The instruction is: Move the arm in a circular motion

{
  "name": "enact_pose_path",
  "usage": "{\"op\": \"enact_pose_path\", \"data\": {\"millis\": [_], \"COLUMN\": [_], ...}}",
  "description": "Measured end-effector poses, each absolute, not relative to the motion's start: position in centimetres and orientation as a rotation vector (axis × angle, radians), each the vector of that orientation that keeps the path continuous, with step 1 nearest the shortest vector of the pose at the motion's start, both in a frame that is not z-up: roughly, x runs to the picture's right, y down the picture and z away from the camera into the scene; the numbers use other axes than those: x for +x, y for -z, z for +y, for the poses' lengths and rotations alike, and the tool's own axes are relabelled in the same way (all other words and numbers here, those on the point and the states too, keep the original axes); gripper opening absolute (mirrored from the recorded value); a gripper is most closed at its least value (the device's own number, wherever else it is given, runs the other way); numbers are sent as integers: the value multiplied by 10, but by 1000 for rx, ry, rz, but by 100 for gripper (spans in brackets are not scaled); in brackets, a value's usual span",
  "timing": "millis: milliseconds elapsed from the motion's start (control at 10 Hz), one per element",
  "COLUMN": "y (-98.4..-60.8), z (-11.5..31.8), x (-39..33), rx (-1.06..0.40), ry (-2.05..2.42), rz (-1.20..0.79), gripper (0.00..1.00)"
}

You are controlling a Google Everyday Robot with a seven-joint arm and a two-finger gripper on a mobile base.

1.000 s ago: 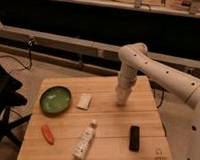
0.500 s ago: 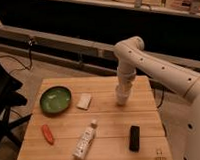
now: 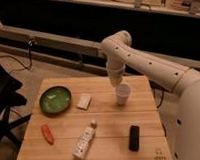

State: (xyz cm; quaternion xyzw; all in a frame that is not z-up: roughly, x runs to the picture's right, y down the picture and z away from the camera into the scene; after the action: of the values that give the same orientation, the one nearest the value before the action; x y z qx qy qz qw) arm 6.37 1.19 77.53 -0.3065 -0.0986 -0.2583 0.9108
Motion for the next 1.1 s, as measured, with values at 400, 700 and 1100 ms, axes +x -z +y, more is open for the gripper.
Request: {"op": "enact_pose_path", "data": {"millis": [400,700,1100], "y": [-762,-746,-741], "z": [50,96,125], "x": [26,34,73], "rx": [-634,-693,-765], "ry": [626,582,452], "rz": [-330,-336,-293], "gripper": [13,13,13]}}
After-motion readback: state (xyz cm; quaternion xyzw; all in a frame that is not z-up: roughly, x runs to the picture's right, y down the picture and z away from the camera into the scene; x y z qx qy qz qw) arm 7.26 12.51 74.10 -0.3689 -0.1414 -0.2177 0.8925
